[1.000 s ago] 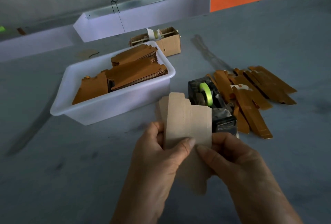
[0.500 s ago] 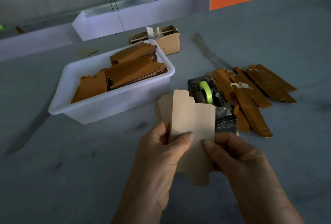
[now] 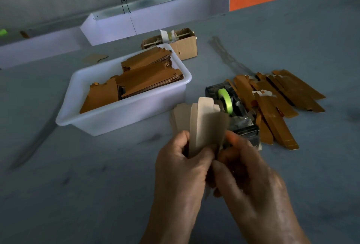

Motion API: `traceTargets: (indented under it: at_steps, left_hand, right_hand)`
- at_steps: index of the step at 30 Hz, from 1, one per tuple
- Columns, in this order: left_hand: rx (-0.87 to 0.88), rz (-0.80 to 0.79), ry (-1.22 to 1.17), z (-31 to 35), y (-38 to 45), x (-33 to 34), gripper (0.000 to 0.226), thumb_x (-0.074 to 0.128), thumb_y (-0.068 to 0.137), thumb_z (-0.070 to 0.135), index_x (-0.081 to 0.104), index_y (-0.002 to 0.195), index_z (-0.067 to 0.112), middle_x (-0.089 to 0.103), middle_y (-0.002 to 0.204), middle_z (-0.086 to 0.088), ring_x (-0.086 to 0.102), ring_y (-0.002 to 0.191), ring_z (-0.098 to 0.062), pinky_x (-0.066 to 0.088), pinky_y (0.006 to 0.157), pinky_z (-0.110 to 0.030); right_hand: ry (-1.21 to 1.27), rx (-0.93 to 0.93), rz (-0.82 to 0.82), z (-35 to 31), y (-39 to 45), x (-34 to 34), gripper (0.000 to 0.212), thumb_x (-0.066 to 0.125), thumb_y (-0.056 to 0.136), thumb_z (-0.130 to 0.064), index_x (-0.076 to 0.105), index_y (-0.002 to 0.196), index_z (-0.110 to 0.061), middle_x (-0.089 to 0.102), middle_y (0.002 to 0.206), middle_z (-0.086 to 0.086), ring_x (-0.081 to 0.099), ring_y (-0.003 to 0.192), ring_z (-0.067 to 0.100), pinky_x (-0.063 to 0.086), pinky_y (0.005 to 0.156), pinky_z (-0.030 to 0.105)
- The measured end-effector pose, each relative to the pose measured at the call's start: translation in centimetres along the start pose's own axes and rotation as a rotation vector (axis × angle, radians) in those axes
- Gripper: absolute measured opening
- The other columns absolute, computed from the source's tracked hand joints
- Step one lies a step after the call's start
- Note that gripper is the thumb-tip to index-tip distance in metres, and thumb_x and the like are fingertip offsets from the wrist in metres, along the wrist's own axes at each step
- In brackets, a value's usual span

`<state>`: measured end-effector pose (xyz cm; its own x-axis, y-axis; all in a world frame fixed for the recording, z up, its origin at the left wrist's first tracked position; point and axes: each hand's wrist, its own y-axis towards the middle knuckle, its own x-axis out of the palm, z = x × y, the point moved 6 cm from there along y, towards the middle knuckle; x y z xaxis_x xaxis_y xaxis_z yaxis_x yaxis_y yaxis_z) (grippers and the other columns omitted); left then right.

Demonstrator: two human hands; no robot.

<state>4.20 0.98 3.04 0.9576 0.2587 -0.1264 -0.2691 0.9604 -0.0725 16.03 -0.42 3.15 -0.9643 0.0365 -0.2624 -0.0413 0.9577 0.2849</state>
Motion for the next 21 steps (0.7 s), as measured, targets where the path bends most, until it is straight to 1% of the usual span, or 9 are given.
traceTargets:
  at_steps: [3, 5, 8, 11, 13, 15, 17, 19, 21]
  left_hand:
    - [-0.063, -0.122, -0.078, 0.1, -0.3, 0.3, 0.005, 0.071, 0.08, 0.019, 0.07, 0.077, 0.015, 0.063, 0.063, -0.014, 0.055, 0.05, -0.017, 0.044, 0.041, -0.024]
    - [-0.029, -0.191, -0.068, 0.4, -0.4, 0.3, 0.02, 0.066, 0.086, 0.027, 0.068, 0.075, 0.01, 0.057, 0.057, -0.01, 0.052, 0.047, -0.013, 0.042, 0.041, -0.02]
    - [0.071, -0.287, 0.027, 1.3, -0.6, 0.3, 0.035, 0.063, 0.082, 0.046, 0.066, 0.073, 0.012, 0.058, 0.058, -0.008, 0.058, 0.053, -0.013, 0.047, 0.049, -0.02]
    - [0.096, -0.328, 0.1, 1.0, -0.7, 0.3, 0.03, 0.061, 0.08, 0.043, 0.069, 0.078, 0.015, 0.067, 0.064, -0.004, 0.064, 0.061, -0.016, 0.052, 0.057, -0.031]
    - [0.071, -0.323, 0.118, 0.5, -0.6, 0.1, 0.024, 0.06, 0.081, 0.039, 0.073, 0.087, 0.021, 0.074, 0.077, -0.004, 0.071, 0.078, -0.021, 0.056, 0.075, -0.041]
    - [0.04, -0.342, 0.12, 0.6, -0.6, 0.1, 0.018, 0.065, 0.084, 0.04, 0.074, 0.094, 0.027, 0.075, 0.084, 0.0, 0.071, 0.086, -0.018, 0.056, 0.084, -0.041]
    - [0.013, -0.388, 0.12, 0.7, -0.7, 0.2, 0.015, 0.063, 0.088, 0.034, 0.074, 0.097, 0.029, 0.076, 0.086, 0.005, 0.071, 0.085, -0.009, 0.055, 0.081, -0.026]
    - [-0.019, -0.427, 0.119, 0.6, -0.7, 0.4, 0.014, 0.06, 0.091, 0.026, 0.072, 0.098, 0.025, 0.076, 0.086, 0.007, 0.07, 0.083, -0.003, 0.051, 0.07, -0.013]
    - [-0.052, -0.423, 0.126, 0.3, -0.7, 0.5, 0.01, 0.062, 0.09, 0.025, 0.068, 0.098, 0.025, 0.075, 0.086, 0.007, 0.07, 0.081, -0.002, 0.048, 0.065, -0.012]
  right_hand:
    - [0.062, -0.009, -0.031, -0.5, 0.2, -0.2, 0.037, 0.048, 0.089, -0.033, 0.048, 0.126, -0.036, 0.069, 0.076, -0.017, 0.066, 0.064, -0.005, 0.05, 0.058, 0.008]
    - [0.016, 0.013, 0.007, -0.3, 0.3, -0.5, 0.026, 0.047, 0.092, -0.044, 0.049, 0.118, -0.043, 0.07, 0.074, -0.019, 0.064, 0.062, -0.008, 0.047, 0.056, 0.004]
    - [0.056, 0.131, 0.031, 0.3, 0.7, -0.7, 0.031, 0.048, 0.076, -0.055, 0.056, 0.103, -0.043, 0.069, 0.066, -0.018, 0.064, 0.055, -0.005, 0.048, 0.054, 0.008]
    - [0.084, 0.216, 0.032, 0.9, 0.9, -0.9, 0.039, 0.05, 0.065, -0.059, 0.06, 0.094, -0.035, 0.068, 0.061, -0.011, 0.063, 0.051, 0.001, 0.05, 0.05, 0.016]
    - [0.063, 0.231, 0.027, 1.3, 1.0, -1.1, 0.042, 0.05, 0.058, -0.061, 0.061, 0.087, -0.034, 0.065, 0.06, -0.01, 0.06, 0.051, 0.002, 0.047, 0.049, 0.014]
    - [0.073, 0.262, 0.022, 1.7, 1.1, -1.4, 0.042, 0.052, 0.053, -0.063, 0.063, 0.079, -0.034, 0.063, 0.065, -0.011, 0.058, 0.057, 0.001, 0.046, 0.051, 0.014]
    - [0.173, 0.316, -0.024, 2.3, 1.1, -1.5, 0.042, 0.056, 0.052, -0.062, 0.068, 0.079, -0.033, 0.066, 0.073, -0.009, 0.062, 0.07, 0.004, 0.049, 0.064, 0.018]
    - [0.391, 0.38, -0.099, 2.4, 1.1, -1.0, 0.035, 0.062, 0.058, -0.052, 0.072, 0.083, -0.029, 0.069, 0.078, 0.001, 0.066, 0.079, 0.016, 0.052, 0.077, 0.032]
    - [0.53, 0.434, -0.118, 2.5, 1.0, -0.8, 0.025, 0.064, 0.064, -0.038, 0.074, 0.082, -0.023, 0.069, 0.077, 0.005, 0.068, 0.078, 0.019, 0.052, 0.074, 0.034]
